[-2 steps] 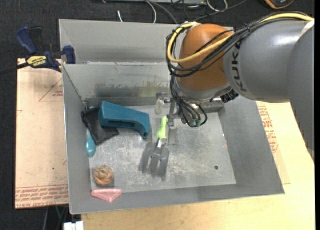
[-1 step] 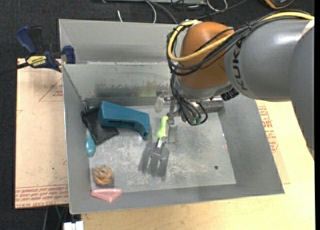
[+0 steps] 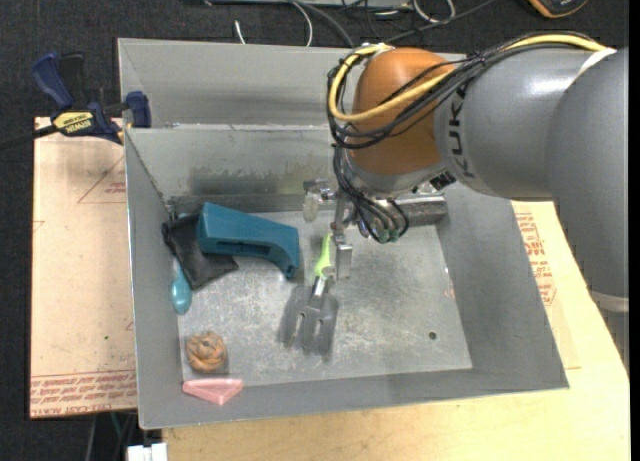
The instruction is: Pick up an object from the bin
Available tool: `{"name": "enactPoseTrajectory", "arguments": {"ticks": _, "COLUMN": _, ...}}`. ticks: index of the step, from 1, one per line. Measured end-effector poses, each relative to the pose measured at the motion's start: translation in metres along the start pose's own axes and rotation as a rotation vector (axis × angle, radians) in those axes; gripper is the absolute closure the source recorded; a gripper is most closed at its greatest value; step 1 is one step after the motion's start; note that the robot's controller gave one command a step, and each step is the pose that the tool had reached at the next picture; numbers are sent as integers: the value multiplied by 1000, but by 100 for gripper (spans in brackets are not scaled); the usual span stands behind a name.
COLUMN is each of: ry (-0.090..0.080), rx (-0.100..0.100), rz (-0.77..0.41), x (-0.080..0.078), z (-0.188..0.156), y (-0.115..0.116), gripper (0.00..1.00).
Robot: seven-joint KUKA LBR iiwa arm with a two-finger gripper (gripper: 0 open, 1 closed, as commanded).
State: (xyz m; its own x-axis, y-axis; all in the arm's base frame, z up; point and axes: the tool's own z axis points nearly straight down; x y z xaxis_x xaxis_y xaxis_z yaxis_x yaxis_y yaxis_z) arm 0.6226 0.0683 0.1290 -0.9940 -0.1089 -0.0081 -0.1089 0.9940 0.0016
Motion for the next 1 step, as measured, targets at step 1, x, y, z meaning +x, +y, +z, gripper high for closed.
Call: {"name": "enactPoseTrajectory", "arguments": {"ticks": 1, "ry": -2, "rx": -1, "rz": 35, "x": -26, "z": 56, "y": -63, "gripper": 0}}
